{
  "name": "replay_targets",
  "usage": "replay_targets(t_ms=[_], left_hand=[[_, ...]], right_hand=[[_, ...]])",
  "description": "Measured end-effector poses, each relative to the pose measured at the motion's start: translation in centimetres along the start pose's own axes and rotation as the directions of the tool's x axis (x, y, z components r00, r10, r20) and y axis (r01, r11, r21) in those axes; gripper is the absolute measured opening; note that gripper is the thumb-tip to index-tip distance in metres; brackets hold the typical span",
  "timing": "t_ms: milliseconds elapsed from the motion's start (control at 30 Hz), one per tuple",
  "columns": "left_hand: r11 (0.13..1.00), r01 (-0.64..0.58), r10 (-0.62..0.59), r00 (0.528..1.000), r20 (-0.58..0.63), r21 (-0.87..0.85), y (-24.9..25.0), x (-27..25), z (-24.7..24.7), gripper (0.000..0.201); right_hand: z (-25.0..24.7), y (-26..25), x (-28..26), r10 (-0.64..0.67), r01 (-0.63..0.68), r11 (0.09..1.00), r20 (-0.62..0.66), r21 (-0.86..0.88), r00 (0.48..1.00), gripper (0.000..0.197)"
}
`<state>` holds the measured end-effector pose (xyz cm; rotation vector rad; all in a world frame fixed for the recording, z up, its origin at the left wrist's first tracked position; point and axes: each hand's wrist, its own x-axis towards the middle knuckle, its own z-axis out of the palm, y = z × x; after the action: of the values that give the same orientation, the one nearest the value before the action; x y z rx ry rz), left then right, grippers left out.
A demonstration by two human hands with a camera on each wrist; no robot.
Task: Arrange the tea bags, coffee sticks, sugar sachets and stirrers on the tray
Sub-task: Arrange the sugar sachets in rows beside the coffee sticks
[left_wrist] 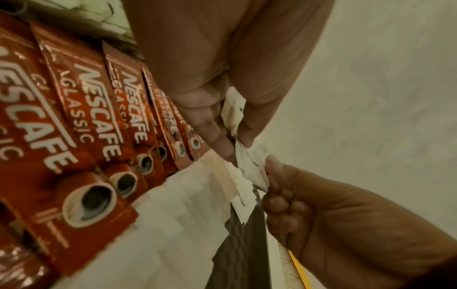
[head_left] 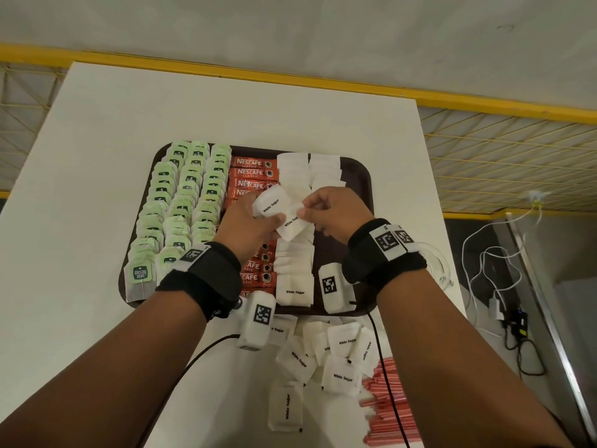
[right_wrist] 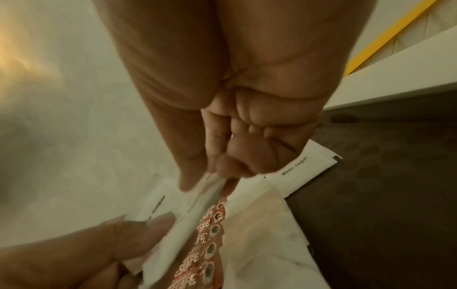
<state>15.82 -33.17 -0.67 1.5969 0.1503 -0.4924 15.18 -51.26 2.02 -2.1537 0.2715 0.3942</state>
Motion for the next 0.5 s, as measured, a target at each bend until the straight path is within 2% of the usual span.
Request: replay_targets(t_ms=[33, 100, 167, 233, 333, 433, 500], left_hand=[[1.0, -0.004, 0.004, 1.0, 0.0, -0.004, 0.1, -0.1, 0.1, 0.038], [0.997, 0.016, -0.016, 1.0, 0.004, -0.072, 0.4, -0.3, 0.3, 0.032], [0.989, 0.051, -0.052, 0.999, 0.0, -0.137, 0.6, -0.4, 0.2, 0.026], [0.986, 0.066, -0.069, 0.997, -0.014, -0.155, 0.6, -0.5, 0.0, 0.024], [0.996, 0.048, -0.052, 0.998, -0.046, -0.074, 0.4, -0.4, -0.1, 0.026], [1.0, 0.031, -0.031, 0.997, -0.069, -0.001, 0.3, -0.4, 0.0, 0.025], [0.999, 0.037, -0.035, 0.996, -0.078, 0.029, 0.3, -0.4, -0.1, 0.02]], right_hand=[[0.0, 0.3, -0.1, 0.013, -0.014, 0.999, 0.027, 0.045, 1.0, 0.018], [0.0, 1.4, -0.1, 0.04, -0.038, 0.986, -0.01, 0.162, 0.999, 0.013], [-0.2, 2.5, 0.2, 0.11, -0.065, 0.95, -0.134, 0.306, 0.985, 0.01], [-0.5, 3.6, 0.6, 0.231, -0.119, 0.913, -0.254, 0.39, 0.939, 0.013], [-0.8, 4.9, 1.5, 0.361, -0.236, 0.895, -0.307, 0.377, 0.881, 0.022], [-0.5, 5.7, 2.6, 0.374, -0.27, 0.909, -0.337, 0.317, 0.864, 0.023], [-0.3, 5.8, 3.0, 0.372, -0.289, 0.919, -0.348, 0.269, 0.861, 0.016]])
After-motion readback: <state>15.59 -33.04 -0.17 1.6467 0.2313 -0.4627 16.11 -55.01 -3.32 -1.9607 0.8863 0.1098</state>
